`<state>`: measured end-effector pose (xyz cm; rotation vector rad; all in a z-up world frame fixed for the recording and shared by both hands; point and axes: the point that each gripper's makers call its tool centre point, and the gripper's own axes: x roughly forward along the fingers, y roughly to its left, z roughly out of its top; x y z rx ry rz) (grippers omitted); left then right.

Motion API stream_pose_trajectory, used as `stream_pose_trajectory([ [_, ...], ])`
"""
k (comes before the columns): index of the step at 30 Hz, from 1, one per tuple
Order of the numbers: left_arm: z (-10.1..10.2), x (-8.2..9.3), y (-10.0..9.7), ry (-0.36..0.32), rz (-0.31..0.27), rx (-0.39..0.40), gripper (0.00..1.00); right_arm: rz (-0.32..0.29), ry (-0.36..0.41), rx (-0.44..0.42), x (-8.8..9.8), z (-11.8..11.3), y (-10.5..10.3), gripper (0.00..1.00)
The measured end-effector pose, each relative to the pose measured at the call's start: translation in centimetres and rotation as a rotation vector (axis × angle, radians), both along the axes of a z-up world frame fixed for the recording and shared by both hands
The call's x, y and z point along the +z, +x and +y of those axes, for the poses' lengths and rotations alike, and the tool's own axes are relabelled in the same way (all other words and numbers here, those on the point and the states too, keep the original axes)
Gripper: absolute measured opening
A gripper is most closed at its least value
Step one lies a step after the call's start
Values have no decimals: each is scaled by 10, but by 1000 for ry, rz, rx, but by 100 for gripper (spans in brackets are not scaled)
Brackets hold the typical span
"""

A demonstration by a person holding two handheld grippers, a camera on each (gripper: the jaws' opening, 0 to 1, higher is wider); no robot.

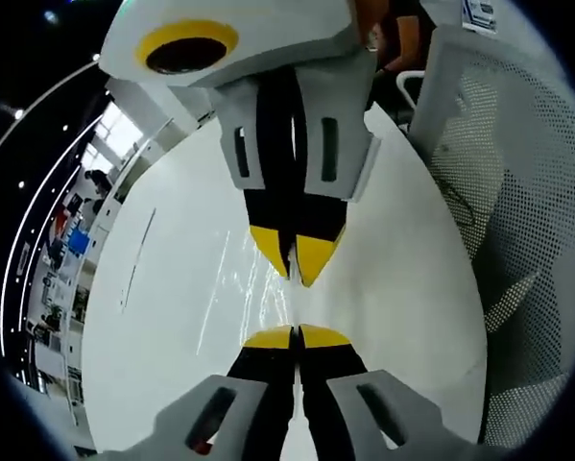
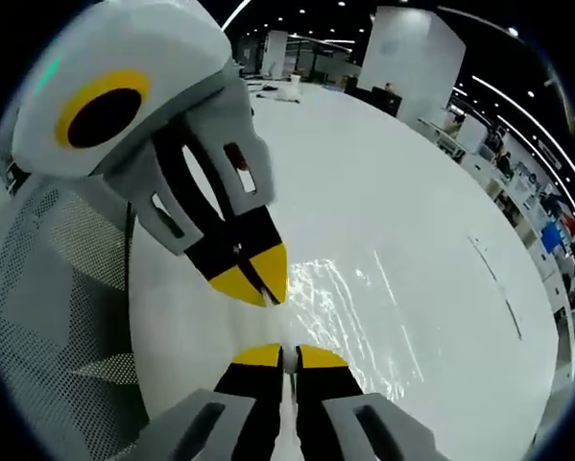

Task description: Open the resealable bag by pulling the two sides of the seal apart until the entire bag opening is separated and visibly accessible.

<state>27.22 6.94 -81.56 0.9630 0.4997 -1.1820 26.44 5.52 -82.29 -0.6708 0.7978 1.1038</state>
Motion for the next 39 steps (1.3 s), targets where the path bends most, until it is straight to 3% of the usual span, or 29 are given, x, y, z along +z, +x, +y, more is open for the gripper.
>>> stream_pose_trajectory([
  [2, -2, -2, 0, 2, 37, 35, 0, -26, -14, 27, -2, -2, 0, 0],
  [4, -3, -2, 1, 10, 19, 11, 0, -28, -20, 29, -3, -7, -2, 0],
  [7, -1, -4, 1, -10, 54, 32, 0, -29, -25, 23, -5, -16, -2, 0],
  [16, 6, -3, 3, -7, 46, 52, 0, -35, -65, -4, -8, -45, 3, 0],
  [19, 11, -3, 6, -3, 42, 64, 0, -61, -119, 1, -12, -59, 8, 0],
  [21, 11, -1, 7, -19, 49, 75, 0, -50, -102, -25, -12, -62, 9, 0],
  [22, 17, -4, 9, 19, 35, 79, 0, -60, -129, -65, -14, -69, 14, 0],
  [24, 24, -6, 13, 28, 16, 83, 0, -84, -219, -89, -20, -92, 22, 0],
  [25, 25, -4, 13, 5, 27, 96, 0, -70, -183, -87, -20, -91, 21, 0],
  [26, 24, -4, 12, -41, 51, 120, 0, -20, -141, -139, -21, -94, 17, 0],
  [27, 27, -4, 13, -35, 52, 124, 0, -5, -136, -157, -22, -98, 16, 0],
  [29, 31, -5, 14, -11, 34, 115, 0, -32, -151, -135, -21, -102, 17, 0],
  [39, 16, -3, 12, -6, -4, 26, 0, -34, -107, -126, -15, -88, 15, 0],
])
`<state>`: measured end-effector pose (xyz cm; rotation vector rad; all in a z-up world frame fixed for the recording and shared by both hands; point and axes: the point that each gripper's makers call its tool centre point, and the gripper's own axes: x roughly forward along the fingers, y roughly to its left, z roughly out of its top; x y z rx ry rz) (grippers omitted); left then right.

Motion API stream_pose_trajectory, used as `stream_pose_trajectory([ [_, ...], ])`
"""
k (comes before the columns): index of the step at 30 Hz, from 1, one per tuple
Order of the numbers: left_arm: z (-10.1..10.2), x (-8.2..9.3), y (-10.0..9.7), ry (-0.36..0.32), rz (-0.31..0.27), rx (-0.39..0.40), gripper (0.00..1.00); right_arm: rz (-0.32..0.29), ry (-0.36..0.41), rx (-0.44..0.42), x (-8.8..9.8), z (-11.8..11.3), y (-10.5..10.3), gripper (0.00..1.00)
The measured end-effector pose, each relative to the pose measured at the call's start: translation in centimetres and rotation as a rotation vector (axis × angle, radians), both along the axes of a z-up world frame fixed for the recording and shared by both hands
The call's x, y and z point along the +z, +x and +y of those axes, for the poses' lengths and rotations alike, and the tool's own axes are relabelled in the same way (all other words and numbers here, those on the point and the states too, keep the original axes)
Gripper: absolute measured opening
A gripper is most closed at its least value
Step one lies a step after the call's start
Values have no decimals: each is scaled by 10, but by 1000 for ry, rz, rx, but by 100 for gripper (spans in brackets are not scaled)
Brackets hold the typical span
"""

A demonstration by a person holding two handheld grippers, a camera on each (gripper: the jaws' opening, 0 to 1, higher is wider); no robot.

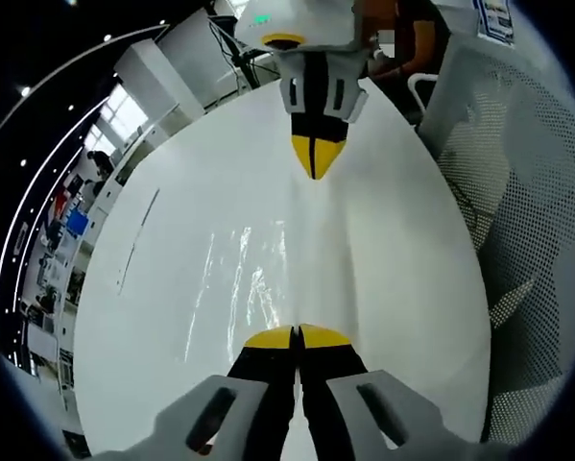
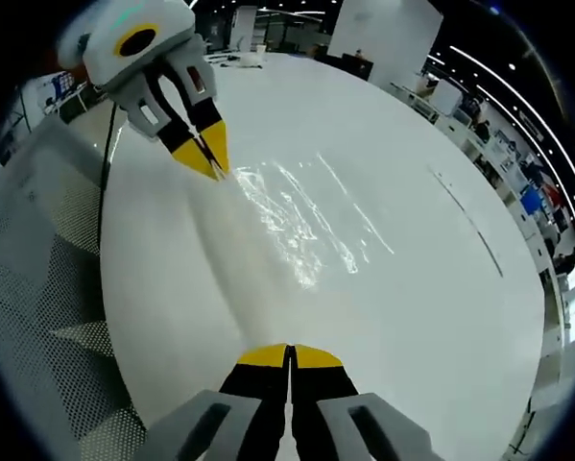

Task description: Open the resealable bag by pulling the two sides of the seal apart until the entire bag opening is separated and visibly accessible.

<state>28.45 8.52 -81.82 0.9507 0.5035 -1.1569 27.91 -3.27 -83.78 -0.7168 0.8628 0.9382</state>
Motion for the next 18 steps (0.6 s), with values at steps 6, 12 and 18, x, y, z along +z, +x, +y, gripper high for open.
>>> stream_pose_trajectory([
  [6, -5, 1, 3, 19, -33, -36, 0, -32, 57, 21, 14, 12, 5, 0],
  [12, -7, -1, 4, 35, -47, -68, 0, -35, 81, 39, 18, 18, 5, 6],
  [18, -9, 0, 9, 31, -56, -72, 0, -34, 92, 52, 21, 23, 5, 9],
])
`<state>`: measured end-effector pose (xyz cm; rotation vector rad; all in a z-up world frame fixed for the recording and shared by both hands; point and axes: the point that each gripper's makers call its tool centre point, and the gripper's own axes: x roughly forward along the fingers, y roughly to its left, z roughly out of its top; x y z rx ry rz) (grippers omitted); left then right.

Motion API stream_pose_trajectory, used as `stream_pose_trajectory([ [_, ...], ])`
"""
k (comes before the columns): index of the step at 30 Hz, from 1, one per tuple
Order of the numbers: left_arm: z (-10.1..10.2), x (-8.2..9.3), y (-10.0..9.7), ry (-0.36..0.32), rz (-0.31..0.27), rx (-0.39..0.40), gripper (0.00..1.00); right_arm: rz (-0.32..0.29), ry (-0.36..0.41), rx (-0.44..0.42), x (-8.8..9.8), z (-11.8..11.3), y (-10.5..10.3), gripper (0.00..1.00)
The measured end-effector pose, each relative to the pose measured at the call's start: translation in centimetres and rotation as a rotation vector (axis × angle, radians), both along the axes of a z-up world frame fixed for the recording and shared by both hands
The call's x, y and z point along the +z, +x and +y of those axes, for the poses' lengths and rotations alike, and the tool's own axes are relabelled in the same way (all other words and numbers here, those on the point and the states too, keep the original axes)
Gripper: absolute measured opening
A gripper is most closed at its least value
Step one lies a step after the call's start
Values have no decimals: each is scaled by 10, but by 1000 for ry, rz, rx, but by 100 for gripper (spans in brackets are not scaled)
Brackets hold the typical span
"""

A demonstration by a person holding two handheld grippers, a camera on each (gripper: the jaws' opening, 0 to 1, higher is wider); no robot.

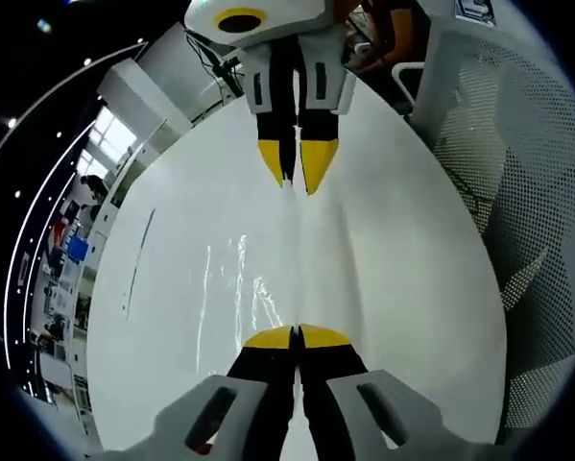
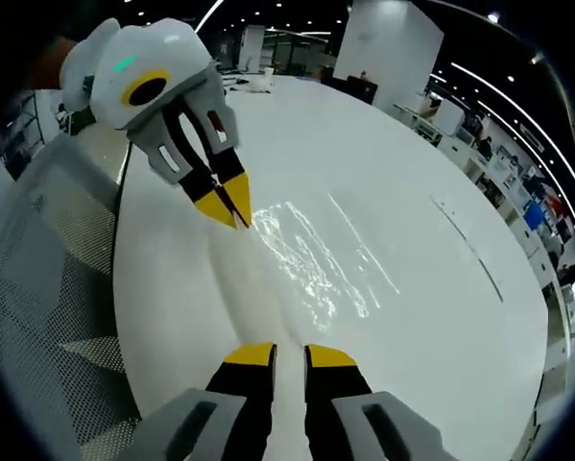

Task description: Open the resealable bag by pulling the two sides of the seal apart until the entire bag opening is separated and visibly accessible.

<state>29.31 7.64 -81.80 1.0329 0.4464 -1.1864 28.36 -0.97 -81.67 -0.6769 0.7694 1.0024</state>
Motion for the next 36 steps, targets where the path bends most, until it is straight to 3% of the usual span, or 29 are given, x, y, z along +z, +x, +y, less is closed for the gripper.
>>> stream_pose_trajectory([
  [4, -1, 1, 1, 3, -3, -14, 0, -11, 24, 10, 8, 7, 2, 13],
  [7, -3, 1, -1, 14, -19, -44, 0, 13, 61, 30, 16, 14, -1, 17],
  [15, -6, 2, -1, 24, -42, -79, 0, 31, 131, -6, 30, 25, 13, 18],
  [17, -8, 4, -2, 30, -69, -103, 0, 39, 132, -8, 29, 28, 15, 18],
  [30, -12, 10, -6, -46, -32, -68, 0, 135, 110, 9, 7, 45, 7, 14],
  [33, -17, 14, -10, -91, -15, -79, 0, 154, 110, 4, 3, 48, 6, 11],
  [36, -19, 14, -13, -90, -21, -101, 0, 170, 109, 2, -1, 51, 2, 9],
])
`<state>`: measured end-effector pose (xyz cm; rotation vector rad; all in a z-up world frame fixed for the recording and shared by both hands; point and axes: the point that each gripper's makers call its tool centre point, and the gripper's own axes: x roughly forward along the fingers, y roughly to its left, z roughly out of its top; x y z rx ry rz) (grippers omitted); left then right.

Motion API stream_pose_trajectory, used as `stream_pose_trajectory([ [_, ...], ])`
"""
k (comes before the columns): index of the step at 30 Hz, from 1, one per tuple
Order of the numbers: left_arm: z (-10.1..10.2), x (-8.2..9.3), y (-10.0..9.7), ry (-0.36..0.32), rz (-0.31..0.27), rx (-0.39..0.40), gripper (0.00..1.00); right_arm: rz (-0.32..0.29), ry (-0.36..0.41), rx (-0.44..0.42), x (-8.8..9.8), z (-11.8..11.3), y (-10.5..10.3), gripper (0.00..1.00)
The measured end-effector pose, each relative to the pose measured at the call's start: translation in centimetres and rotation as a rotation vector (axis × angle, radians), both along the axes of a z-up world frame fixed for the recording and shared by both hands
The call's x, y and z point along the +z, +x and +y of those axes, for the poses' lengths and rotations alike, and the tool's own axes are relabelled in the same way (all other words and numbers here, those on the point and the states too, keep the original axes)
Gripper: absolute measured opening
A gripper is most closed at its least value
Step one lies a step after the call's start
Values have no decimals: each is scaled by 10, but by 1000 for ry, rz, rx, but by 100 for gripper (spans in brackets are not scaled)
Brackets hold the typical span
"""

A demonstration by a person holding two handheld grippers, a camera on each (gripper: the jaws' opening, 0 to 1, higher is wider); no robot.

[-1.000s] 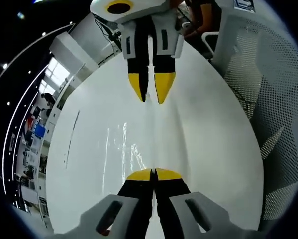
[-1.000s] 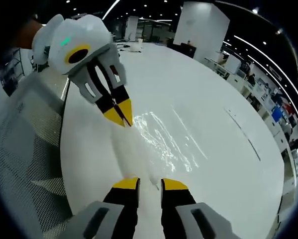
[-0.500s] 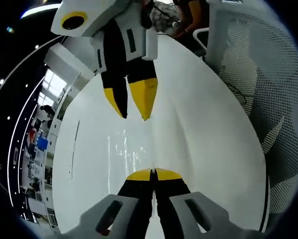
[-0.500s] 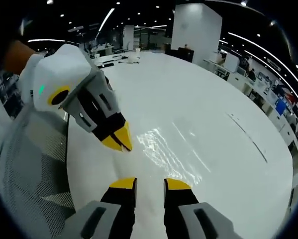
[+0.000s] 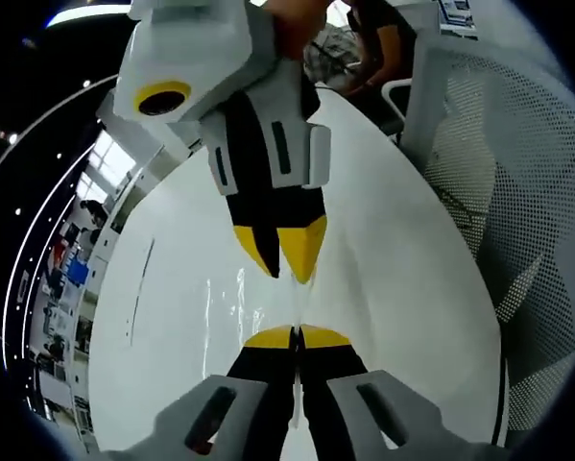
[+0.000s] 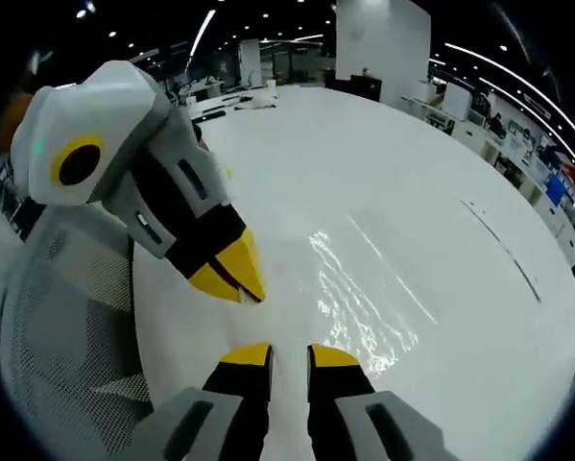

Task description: Open the resealable bag by pulling the two sides of the seal apart until the entire bag opening is separated and visibly accessible.

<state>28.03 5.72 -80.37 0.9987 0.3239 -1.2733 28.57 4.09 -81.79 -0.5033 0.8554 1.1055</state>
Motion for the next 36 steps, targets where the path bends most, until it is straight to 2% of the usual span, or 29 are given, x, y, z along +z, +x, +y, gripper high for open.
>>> stream_pose_trajectory([
  [3, -1, -1, -1, -9, 7, -3, 0, 33, -1, -8, -2, 0, -5, 0],
  [5, -2, 0, -1, -19, 18, 1, 0, 34, -10, -10, -3, 0, -6, 0],
  [6, -3, 0, -3, -32, 45, 3, 0, 39, -18, -6, -4, -1, -8, 0],
  [8, -3, 1, -3, -29, 32, -2, 0, 42, -21, -7, -5, -1, -8, 0],
  [13, -5, 11, -7, -84, 43, 0, 12, 45, -60, -9, -11, -4, -10, 0],
  [20, 2, 9, -10, -69, 29, 0, 15, 55, -73, -49, -11, 2, -6, 0],
  [27, 14, 10, -5, -70, 11, 41, 22, 17, -126, -63, -12, -5, 2, 0],
  [30, 14, 17, -3, -87, -9, 51, 22, -26, -153, -60, -10, -5, 7, 0],
  [32, 11, 25, -3, -108, -37, 41, 21, -32, -160, -56, -9, -3, 7, 0],
  [34, 7, 26, -7, -108, -35, 25, 20, -42, -169, -42, -9, 1, 7, 0],
  [36, 3, 21, -12, -65, -52, -23, 21, -55, -171, -25, -7, 5, 7, 0],
])
